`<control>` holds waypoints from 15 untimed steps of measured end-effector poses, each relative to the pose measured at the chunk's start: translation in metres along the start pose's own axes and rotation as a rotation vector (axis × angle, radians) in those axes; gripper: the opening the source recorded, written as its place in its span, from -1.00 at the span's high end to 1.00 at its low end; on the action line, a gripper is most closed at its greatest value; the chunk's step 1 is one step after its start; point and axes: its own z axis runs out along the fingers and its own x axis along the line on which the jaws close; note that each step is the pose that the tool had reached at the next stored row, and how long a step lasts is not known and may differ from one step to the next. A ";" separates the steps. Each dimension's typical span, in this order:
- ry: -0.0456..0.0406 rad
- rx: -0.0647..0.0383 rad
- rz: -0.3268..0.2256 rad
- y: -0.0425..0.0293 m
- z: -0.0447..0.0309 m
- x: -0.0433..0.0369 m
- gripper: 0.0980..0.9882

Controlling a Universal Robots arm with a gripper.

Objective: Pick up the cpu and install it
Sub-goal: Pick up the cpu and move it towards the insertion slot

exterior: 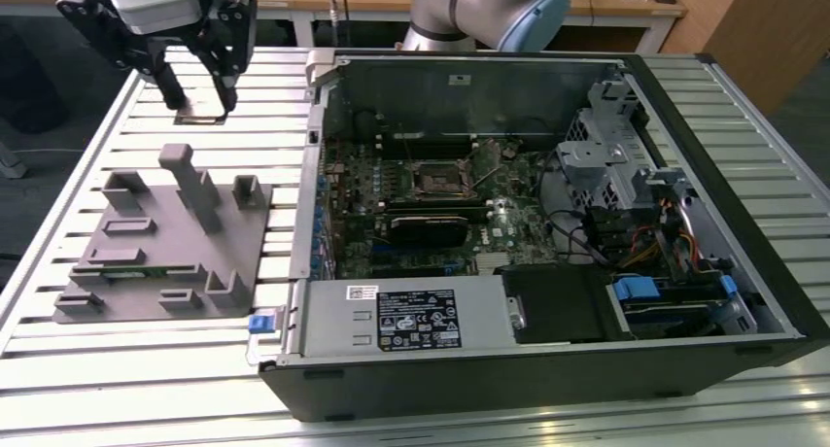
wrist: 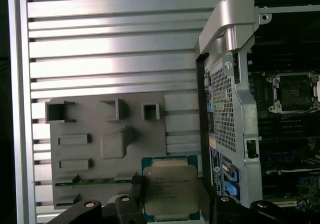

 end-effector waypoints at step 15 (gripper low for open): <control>0.0000 0.000 0.000 0.0023 0.0018 -0.0302 0.04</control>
